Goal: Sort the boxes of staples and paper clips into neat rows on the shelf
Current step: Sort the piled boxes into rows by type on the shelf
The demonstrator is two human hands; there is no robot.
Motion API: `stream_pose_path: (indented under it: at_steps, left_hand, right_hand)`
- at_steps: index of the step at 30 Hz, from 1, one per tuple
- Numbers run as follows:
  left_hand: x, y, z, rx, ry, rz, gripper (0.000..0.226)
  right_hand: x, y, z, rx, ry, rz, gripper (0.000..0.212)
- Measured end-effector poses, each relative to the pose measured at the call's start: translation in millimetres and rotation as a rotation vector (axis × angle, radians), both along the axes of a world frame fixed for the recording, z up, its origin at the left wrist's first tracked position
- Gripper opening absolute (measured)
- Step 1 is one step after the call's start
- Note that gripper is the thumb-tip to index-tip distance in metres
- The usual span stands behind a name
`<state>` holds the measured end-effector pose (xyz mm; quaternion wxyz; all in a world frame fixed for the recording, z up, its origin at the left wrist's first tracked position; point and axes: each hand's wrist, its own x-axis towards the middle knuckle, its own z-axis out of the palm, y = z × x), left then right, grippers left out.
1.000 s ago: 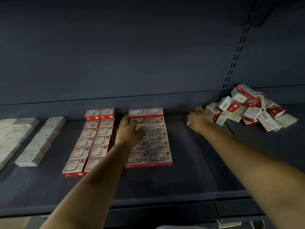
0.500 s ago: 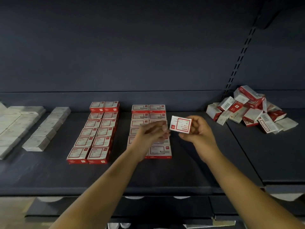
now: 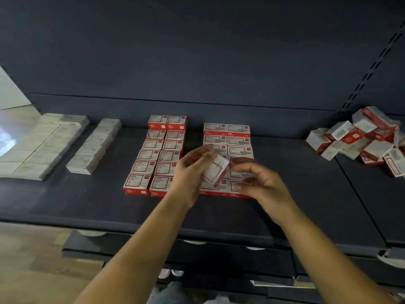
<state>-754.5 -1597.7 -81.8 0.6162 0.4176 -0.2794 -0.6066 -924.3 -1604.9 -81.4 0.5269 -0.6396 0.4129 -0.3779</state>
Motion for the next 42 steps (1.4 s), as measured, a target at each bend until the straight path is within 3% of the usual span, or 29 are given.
stream_pose_path:
  at_steps: [4, 8, 13, 15, 19, 22, 26, 29, 42]
  left_hand:
    - [33.0, 5.4, 3.5, -0.030, -0.074, -0.062, 0.045]
    - [70.0, 11.0, 2.8, -0.021, -0.307, -0.119, 0.068]
    - [125.1, 16.9, 2.5, -0.162, -0.558, -0.192, 0.052]
    - [146.5, 16.6, -0.6, -0.254, -0.735, -0.254, 0.045]
    - [178.5, 7.3, -21.6, -0.416, -1.340, -0.186, 0.044]
    - [186.1, -1.4, -31.9, -0.508, -1.524, -0.109, 0.041]
    - [189.3, -25.3, -36.3, -0.534, -1.569, -0.004, 0.045]
    - [192.0, -50.9, -33.1, -0.511, -1.517, 0.013, 0.049]
    - [201.0, -108.0, -39.8, -0.621, -1.737, 0.058, 0.018]
  right_hand:
    - [32.8, -1.1, 9.1, -0.064, 0.092, 0.019, 0.051]
    - [71.7, -3.2, 16.1, -0.161, 0.305, 0.180, 0.056]
    - [119.5, -3.4, 4.4, -0.185, 0.255, 0.076, 0.051]
    - [134.7, -4.8, -0.7, -0.138, 0.217, 0.041, 0.051]
    - [160.2, -8.1, -16.3, -0.164, 0.400, -0.024, 0.055]
    - [177.1, -8.3, -13.8, -0.221, 0.439, -0.196, 0.055]
    - [194.0, -13.6, -9.7, -0.281, 0.527, -0.349, 0.054]
    - [206.0, -14.0, -11.4, -0.200, 0.577, -0.381, 0.063]
    - [206.9, -12.6, -19.6, -0.287, 0.619, -0.517, 0.061]
